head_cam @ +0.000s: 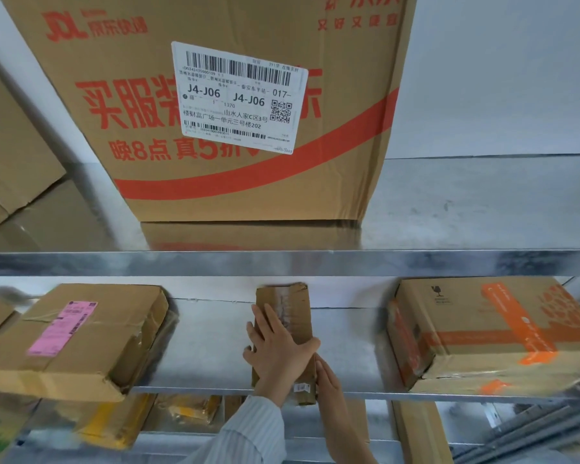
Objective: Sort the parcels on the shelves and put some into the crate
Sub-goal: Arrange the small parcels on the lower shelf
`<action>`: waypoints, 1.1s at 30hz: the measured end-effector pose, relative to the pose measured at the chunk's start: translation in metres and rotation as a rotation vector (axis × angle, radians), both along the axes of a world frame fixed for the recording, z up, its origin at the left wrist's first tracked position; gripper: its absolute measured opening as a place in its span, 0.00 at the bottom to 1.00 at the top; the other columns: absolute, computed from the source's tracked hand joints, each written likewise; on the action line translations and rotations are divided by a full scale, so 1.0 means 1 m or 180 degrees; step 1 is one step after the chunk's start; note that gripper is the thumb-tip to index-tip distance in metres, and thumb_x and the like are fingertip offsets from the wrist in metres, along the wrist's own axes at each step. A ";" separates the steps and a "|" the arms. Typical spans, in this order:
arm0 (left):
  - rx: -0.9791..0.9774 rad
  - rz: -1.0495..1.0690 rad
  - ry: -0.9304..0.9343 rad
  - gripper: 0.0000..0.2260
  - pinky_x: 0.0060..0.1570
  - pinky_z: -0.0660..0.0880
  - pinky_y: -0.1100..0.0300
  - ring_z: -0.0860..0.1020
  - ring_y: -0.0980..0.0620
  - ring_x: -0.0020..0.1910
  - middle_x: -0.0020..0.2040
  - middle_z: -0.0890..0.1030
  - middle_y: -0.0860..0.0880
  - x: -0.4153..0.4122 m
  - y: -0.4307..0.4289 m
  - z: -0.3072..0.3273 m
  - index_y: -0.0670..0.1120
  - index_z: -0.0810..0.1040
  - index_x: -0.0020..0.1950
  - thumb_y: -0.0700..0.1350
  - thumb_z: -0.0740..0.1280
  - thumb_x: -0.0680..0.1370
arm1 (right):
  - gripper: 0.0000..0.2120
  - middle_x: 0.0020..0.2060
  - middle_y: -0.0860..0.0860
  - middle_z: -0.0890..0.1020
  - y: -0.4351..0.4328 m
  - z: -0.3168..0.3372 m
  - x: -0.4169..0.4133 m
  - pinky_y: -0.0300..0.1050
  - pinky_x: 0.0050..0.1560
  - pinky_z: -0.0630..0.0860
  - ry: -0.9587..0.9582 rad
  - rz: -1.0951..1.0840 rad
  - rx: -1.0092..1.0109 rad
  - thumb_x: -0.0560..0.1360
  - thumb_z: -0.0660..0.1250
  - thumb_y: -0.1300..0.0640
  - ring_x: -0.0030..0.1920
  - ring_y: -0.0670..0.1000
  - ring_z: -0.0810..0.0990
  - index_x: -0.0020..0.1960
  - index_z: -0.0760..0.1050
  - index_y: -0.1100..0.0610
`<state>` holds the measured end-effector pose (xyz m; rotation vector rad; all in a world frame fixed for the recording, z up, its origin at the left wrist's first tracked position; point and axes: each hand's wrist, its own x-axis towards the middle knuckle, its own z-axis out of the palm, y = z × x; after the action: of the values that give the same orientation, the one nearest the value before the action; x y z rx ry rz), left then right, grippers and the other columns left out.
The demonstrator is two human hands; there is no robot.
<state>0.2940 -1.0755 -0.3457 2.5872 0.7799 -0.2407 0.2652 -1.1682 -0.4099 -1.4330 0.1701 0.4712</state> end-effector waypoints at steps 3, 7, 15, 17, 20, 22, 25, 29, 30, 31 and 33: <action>0.0057 0.0034 -0.0109 0.49 0.71 0.55 0.43 0.45 0.41 0.77 0.78 0.37 0.46 -0.001 0.003 -0.002 0.46 0.36 0.78 0.68 0.61 0.71 | 0.13 0.51 0.53 0.81 -0.006 0.004 -0.004 0.33 0.39 0.76 0.0253 0.0060 0.0025 0.83 0.51 0.61 0.45 0.44 0.79 0.61 0.72 0.62; 0.0022 0.0044 -0.0319 0.48 0.73 0.55 0.45 0.47 0.42 0.77 0.79 0.41 0.47 -0.006 0.015 -0.003 0.48 0.40 0.78 0.69 0.62 0.71 | 0.15 0.48 0.55 0.78 -0.012 0.018 -0.009 0.39 0.41 0.73 0.0430 -0.0144 -0.0028 0.83 0.53 0.65 0.53 0.59 0.78 0.66 0.70 0.67; -0.0284 -0.0285 -0.0644 0.47 0.73 0.58 0.47 0.52 0.46 0.77 0.79 0.45 0.50 -0.018 0.038 -0.006 0.50 0.44 0.78 0.69 0.64 0.70 | 0.09 0.49 0.57 0.81 -0.002 0.002 0.003 0.41 0.36 0.77 0.0783 -0.0155 -0.0401 0.82 0.56 0.61 0.47 0.55 0.80 0.57 0.74 0.59; -0.0389 -0.0357 -0.0688 0.46 0.73 0.59 0.47 0.53 0.47 0.76 0.79 0.46 0.51 -0.021 0.042 -0.008 0.52 0.45 0.78 0.68 0.65 0.70 | 0.11 0.49 0.56 0.81 0.002 -0.002 0.006 0.42 0.37 0.78 0.0883 -0.0166 -0.0478 0.83 0.53 0.60 0.49 0.56 0.80 0.56 0.74 0.59; -0.0698 -0.0386 -0.0770 0.45 0.72 0.61 0.46 0.55 0.47 0.76 0.79 0.48 0.53 -0.023 0.046 -0.012 0.55 0.47 0.78 0.68 0.66 0.69 | 0.14 0.50 0.56 0.80 0.007 -0.006 0.007 0.49 0.46 0.80 0.0873 -0.0211 -0.0599 0.84 0.51 0.57 0.49 0.54 0.80 0.57 0.74 0.59; -0.1047 -0.0332 -0.0863 0.44 0.70 0.64 0.46 0.58 0.48 0.74 0.78 0.50 0.55 -0.025 0.051 -0.015 0.57 0.49 0.77 0.67 0.68 0.68 | 0.14 0.53 0.58 0.79 0.008 -0.005 0.005 0.56 0.54 0.79 0.0727 -0.0272 -0.0604 0.84 0.51 0.54 0.53 0.56 0.79 0.59 0.72 0.57; -0.1898 -0.0043 -0.1027 0.46 0.64 0.72 0.47 0.67 0.49 0.69 0.75 0.59 0.53 -0.027 0.060 -0.018 0.57 0.54 0.75 0.66 0.71 0.63 | 0.12 0.52 0.54 0.79 0.005 0.003 0.005 0.46 0.45 0.78 0.0412 -0.0397 -0.0371 0.84 0.52 0.53 0.52 0.52 0.78 0.61 0.70 0.53; -0.2829 0.0259 -0.1168 0.41 0.52 0.78 0.58 0.75 0.50 0.60 0.66 0.71 0.51 -0.031 0.070 -0.027 0.57 0.60 0.70 0.62 0.71 0.60 | 0.13 0.57 0.52 0.80 0.003 0.005 0.009 0.47 0.53 0.78 0.0068 -0.0450 -0.0379 0.83 0.54 0.52 0.55 0.51 0.79 0.65 0.70 0.52; -0.3035 0.0287 -0.1166 0.43 0.50 0.79 0.59 0.76 0.49 0.59 0.64 0.72 0.51 -0.031 0.071 -0.028 0.56 0.60 0.71 0.62 0.71 0.59 | 0.13 0.57 0.52 0.80 0.003 0.005 0.009 0.50 0.56 0.77 0.0018 -0.0448 -0.0417 0.83 0.54 0.52 0.57 0.51 0.79 0.65 0.71 0.52; -0.3174 0.0301 -0.1129 0.45 0.50 0.79 0.58 0.77 0.49 0.59 0.63 0.73 0.51 -0.031 0.072 -0.030 0.55 0.59 0.72 0.62 0.71 0.58 | 0.13 0.57 0.52 0.80 0.004 0.005 0.007 0.52 0.58 0.77 -0.0007 -0.0449 -0.0455 0.83 0.54 0.53 0.57 0.51 0.79 0.65 0.71 0.52; -0.3304 0.0286 -0.1047 0.45 0.48 0.79 0.60 0.78 0.51 0.56 0.60 0.74 0.52 -0.029 0.074 -0.030 0.54 0.59 0.73 0.62 0.70 0.59 | 0.14 0.57 0.51 0.81 0.007 0.005 0.006 0.53 0.58 0.77 -0.0003 -0.0479 -0.0513 0.83 0.54 0.52 0.56 0.51 0.80 0.65 0.71 0.50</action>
<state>0.2650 -1.0013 -0.3752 1.5494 0.4558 -0.1293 0.2708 -1.1615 -0.4053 -1.5648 0.3187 0.3392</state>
